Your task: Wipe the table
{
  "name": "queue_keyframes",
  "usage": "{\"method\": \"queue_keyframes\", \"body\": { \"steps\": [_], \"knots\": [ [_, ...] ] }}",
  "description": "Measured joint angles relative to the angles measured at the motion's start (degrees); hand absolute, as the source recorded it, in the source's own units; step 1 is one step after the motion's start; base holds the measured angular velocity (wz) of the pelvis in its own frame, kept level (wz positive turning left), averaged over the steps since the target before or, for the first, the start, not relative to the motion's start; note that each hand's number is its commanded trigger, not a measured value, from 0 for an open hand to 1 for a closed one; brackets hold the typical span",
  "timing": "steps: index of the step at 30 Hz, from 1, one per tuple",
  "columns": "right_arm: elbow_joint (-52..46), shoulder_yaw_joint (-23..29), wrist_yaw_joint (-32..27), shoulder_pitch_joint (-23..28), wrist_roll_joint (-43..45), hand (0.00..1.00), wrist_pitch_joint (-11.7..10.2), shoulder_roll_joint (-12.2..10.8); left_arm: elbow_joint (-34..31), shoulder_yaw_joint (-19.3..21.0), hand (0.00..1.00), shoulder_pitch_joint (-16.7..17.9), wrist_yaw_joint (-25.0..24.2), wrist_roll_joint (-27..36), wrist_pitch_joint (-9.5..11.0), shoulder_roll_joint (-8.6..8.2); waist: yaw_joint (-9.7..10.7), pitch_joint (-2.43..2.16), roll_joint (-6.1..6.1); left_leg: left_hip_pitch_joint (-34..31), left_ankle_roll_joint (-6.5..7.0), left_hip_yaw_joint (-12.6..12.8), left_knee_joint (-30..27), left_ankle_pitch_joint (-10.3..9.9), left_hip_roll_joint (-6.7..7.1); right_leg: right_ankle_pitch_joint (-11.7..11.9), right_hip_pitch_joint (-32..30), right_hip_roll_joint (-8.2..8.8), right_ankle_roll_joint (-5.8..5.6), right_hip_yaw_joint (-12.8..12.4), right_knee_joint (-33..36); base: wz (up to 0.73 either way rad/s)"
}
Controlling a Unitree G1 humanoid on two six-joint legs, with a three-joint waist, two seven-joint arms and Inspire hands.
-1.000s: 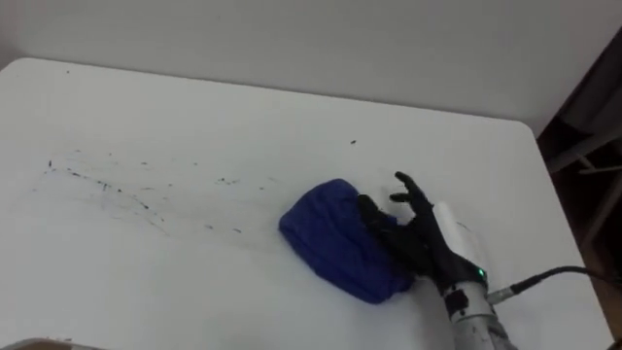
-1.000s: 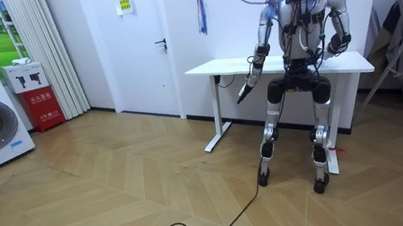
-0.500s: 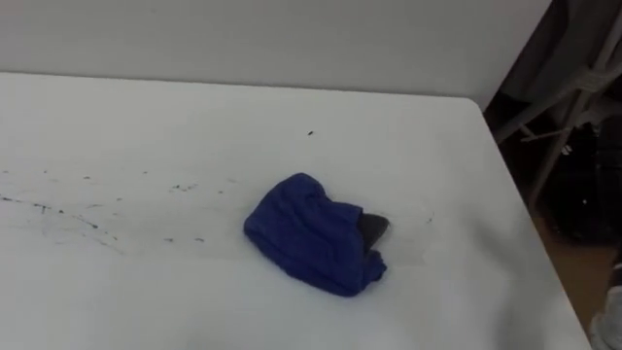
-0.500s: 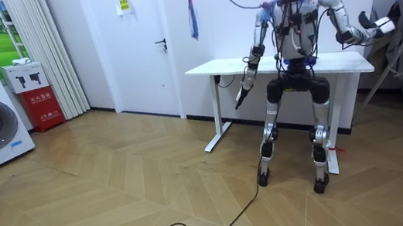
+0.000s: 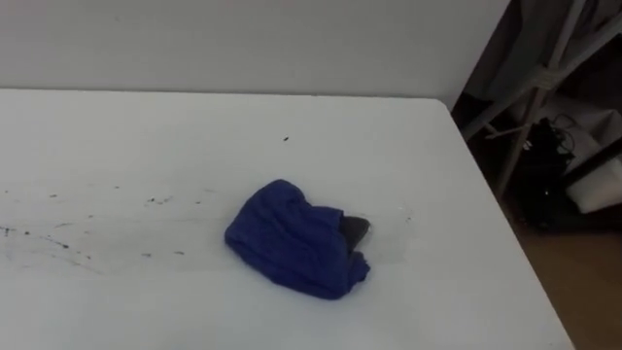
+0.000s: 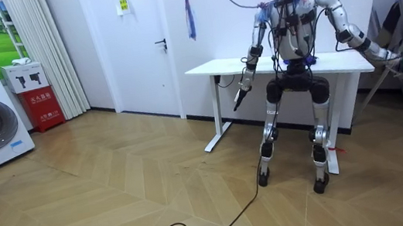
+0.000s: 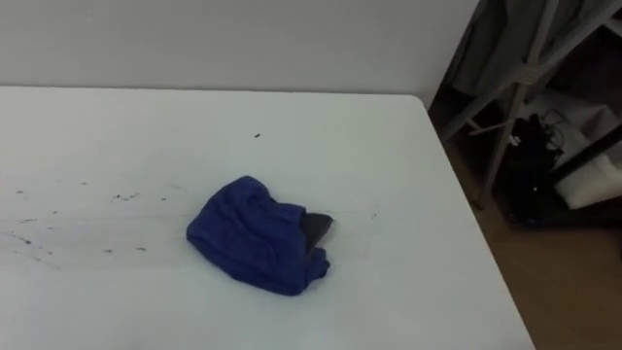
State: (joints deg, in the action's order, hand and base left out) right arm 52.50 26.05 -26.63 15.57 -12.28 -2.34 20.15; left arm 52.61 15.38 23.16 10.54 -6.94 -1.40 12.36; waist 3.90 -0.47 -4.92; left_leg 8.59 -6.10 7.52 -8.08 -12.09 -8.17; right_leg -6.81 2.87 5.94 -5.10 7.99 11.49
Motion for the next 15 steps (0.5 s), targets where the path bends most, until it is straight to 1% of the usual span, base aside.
{"method": "queue_keyframes", "body": {
  "steps": [1, 3, 4, 6, 7, 8, 9, 10, 12, 13, 14, 15],
  "knots": [
    [2.1, -0.2, 0.9, 0.2, -0.9, 0.0, 0.2, -0.1, 0.0, 0.0, 0.0, 0.0, 0.0, -0.1, 0.0, -0.04, 0.1, -0.04, 0.06, -0.1, -0.07, 0.0, -0.3, -0.2, -0.04, 0.0, 0.0, 0.0, 0.0, 0.0, 0.0, 0.0],
    [10.0, -1.4, 4.6, 0.6, -3.3, 0.0, 2.0, -0.9, 0.4, -0.1, 0.0, 0.0, 0.0, -0.2, -0.3, -0.31, 0.6, -0.11, 0.39, -0.5, -0.29, 0.0, -1.2, -0.8, -0.15, 0.0, 0.0, 0.0, 0.01, 0.0, 0.1, 0.0],
    [12.0, -2.1, 5.4, 0.8, -3.4, 0.0, 2.4, -1.2, 0.5, -0.1, 0.0, -0.1, 0.0, -0.2, -0.5, -0.35, 0.6, -0.16, 0.45, -0.5, -0.29, 0.0, -1.2, -0.8, -0.15, -0.1, 0.0, 0.0, 0.02, 0.0, 0.2, 0.0],
    [17.2, -4.6, 9.0, 1.6, -3.1, 0.0, 4.7, -3.6, 1.2, -0.1, 0.0, -1.1, 0.2, -0.9, -0.9, -0.69, 0.6, -0.21, 0.7, -0.4, -0.27, -0.1, -1.6, -0.9, -0.16, 0.0, 0.2, 0.03, 0.06, 0.0, 0.3, 0.0],
    [18.2, -5.4, 9.8, 1.6, -2.8, 0.0, 5.3, -4.3, 1.9, -0.1, 0.0, -1.5, 0.3, -1.6, -1.1, -0.77, 0.6, -0.25, 0.77, -0.4, -0.27, -0.1, -1.6, -0.9, -0.15, 0.0, 0.2, 0.03, 0.08, 0.0, 0.3, 0.0],
    [20.0, -7.4, 11.4, 1.5, -1.3, 0.0, 6.4, -5.6, 3.1, -0.1, 0.0, -2.3, 0.6, -2.7, -1.2, -1.11, 0.5, -0.33, 0.93, -0.4, -0.28, -0.1, -1.7, -0.9, -0.14, 0.0, 0.3, 0.03, 0.13, 0.0, 0.3, 0.0],
    [21.2, -9.5, 13.1, 1.3, 0.8, 0.0, 7.5, -6.8, 3.8, -0.8, 0.0, -2.7, 0.7, -3.9, -1.4, -1.46, 0.5, -0.55, 1.53, -0.1, -0.28, -0.2, -1.7, -0.9, -0.14, 0.0, 0.6, 0.03, 0.16, 0.0, 0.3, 0.0],
    [21.3, -10.5, 13.8, 1.3, 1.8, 0.0, 8.1, -7.2, 4.2, -1.4, 0.0, -2.8, 0.7, -4.5, -1.5, -1.61, 0.5, -0.42, 1.55, 0.1, -0.26, -0.3, -1.7, -0.9, -0.15, 0.0, 0.9, 0.02, 0.16, 0.1, 0.2, 0.03],
    [21.2, -14.0, 16.2, 0.3, 8.2, 0.0, 9.7, -8.3, 5.0, -2.3, 0.0, -3.3, 1.3, -7.3, -2.2, -2.99, 0.2, -0.29, 2.4, 0.3, -0.23, -0.3, -1.8, -1.0, -0.13, 0.0, 1.2, 0.03, 0.15, 0.1, 0.2, 0.0],
    [21.1, -14.8, 16.5, 0.0, 9.8, 0.0, 9.8, -8.4, 5.3, -2.3, 0.0, -3.4, 1.6, -8.0, -2.3, -3.23, -0.1, -0.27, 2.61, 0.3, -0.23, -0.4, -1.8, -1.0, -0.13, 0.0, 1.2, 0.03, 0.15, 0.1, 0.2, 0.0],
    [21.0, -16.3, 17.0, -1.0, 13.8, 0.0, 10.0, -8.6, 5.5, -2.5, 0.0, -3.8, 1.9, -9.1, -2.4, -3.75, -0.8, -0.28, 3.17, 0.3, -0.23, -0.5, -1.8, -1.0, -0.12, 0.0, 1.1, 0.02, 0.16, 0.1, 0.2, 0.0],
    [20.7, -18.5, 17.2, -2.3, 17.9, 0.0, 10.5, -8.6, 5.5, -4.0, 0.0, -4.5, 2.5, -9.1, -2.7, -3.93, -1.7, -0.24, 3.63, 0.4, -0.24, -0.5, -1.8, -1.0, -0.12, 0.0, 1.2, 0.01, 0.16, 0.1, 0.2, 0.0]
  ]
}}
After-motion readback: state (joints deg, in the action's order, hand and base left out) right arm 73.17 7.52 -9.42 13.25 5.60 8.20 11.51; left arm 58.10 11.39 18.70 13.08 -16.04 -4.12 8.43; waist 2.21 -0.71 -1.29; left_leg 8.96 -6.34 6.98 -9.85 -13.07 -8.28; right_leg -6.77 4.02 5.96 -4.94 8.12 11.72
